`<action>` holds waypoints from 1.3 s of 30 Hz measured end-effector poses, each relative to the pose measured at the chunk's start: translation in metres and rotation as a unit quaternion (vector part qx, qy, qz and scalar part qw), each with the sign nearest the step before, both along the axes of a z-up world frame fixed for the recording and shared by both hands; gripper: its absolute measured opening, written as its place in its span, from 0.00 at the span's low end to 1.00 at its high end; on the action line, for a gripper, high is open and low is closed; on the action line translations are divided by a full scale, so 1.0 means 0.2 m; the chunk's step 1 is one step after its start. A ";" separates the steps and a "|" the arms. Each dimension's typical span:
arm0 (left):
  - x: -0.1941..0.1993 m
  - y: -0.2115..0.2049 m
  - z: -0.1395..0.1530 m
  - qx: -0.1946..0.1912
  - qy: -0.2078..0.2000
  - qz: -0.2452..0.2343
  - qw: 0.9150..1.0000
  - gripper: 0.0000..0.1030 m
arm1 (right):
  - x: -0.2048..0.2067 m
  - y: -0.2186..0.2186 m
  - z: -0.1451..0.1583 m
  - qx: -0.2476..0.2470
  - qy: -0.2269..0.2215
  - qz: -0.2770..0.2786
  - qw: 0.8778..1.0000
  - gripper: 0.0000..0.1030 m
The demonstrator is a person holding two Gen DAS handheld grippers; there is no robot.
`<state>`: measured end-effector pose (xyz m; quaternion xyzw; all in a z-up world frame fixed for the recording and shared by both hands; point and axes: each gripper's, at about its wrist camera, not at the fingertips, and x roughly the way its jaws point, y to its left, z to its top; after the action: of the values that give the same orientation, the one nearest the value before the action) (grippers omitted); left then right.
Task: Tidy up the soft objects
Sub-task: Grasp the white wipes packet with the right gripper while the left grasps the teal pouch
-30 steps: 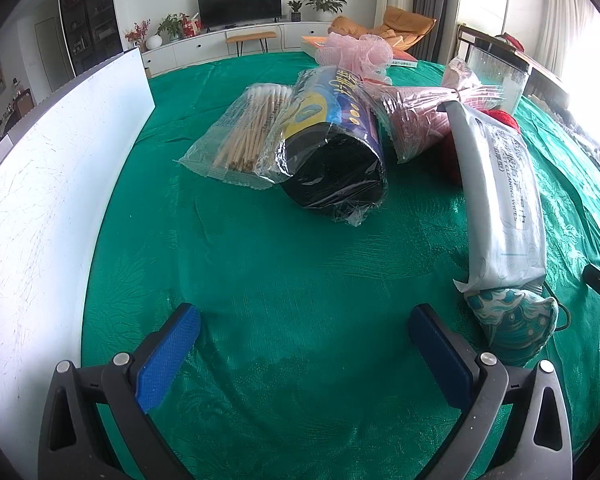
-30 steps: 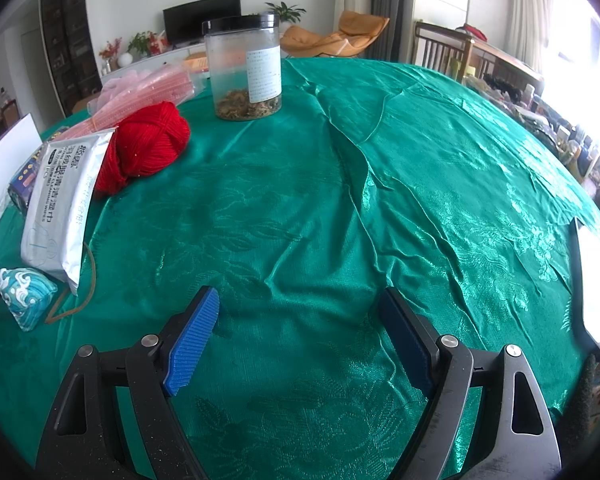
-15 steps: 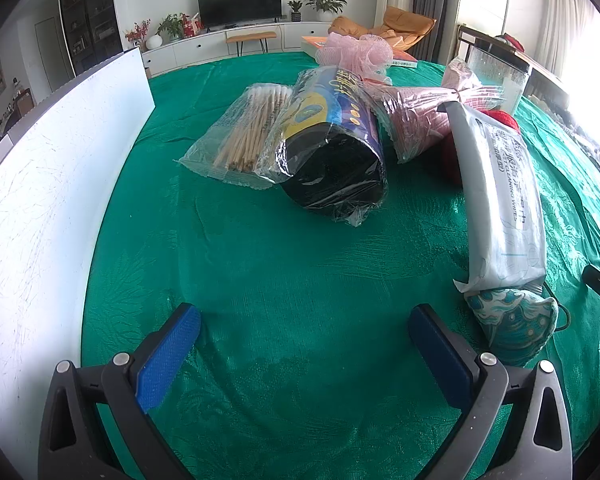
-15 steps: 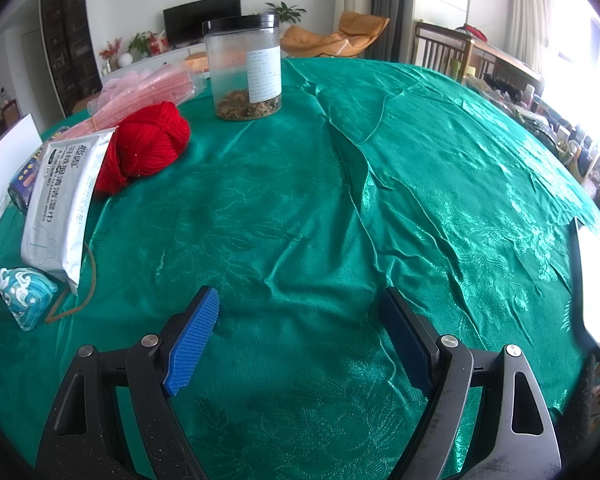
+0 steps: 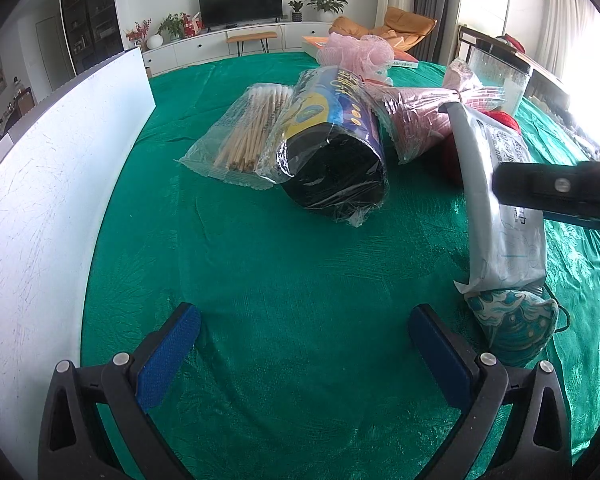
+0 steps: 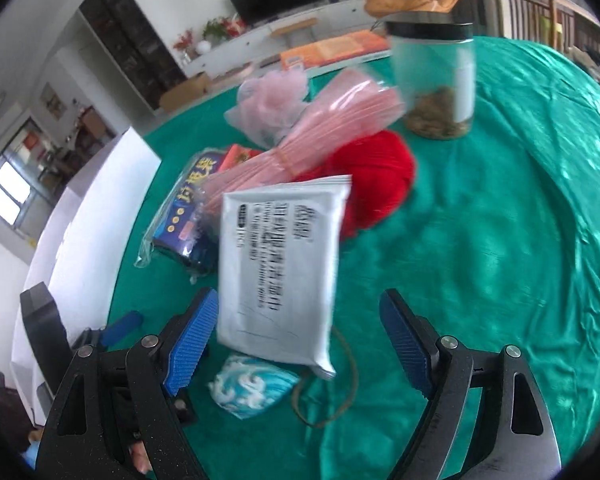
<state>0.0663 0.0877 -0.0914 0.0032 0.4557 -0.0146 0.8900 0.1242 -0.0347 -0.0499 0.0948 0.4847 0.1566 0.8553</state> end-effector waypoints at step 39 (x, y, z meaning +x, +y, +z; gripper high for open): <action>-0.13 0.02 0.03 -0.055 -0.011 -0.010 0.998 1.00 | -0.22 -0.70 -0.19 -0.153 -0.060 -0.119 0.979 0.82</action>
<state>0.0411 0.0920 -0.0857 -0.0410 0.4447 -0.0489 0.8934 0.0803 -0.1747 -0.0883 0.0099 0.4358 -0.0171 0.8998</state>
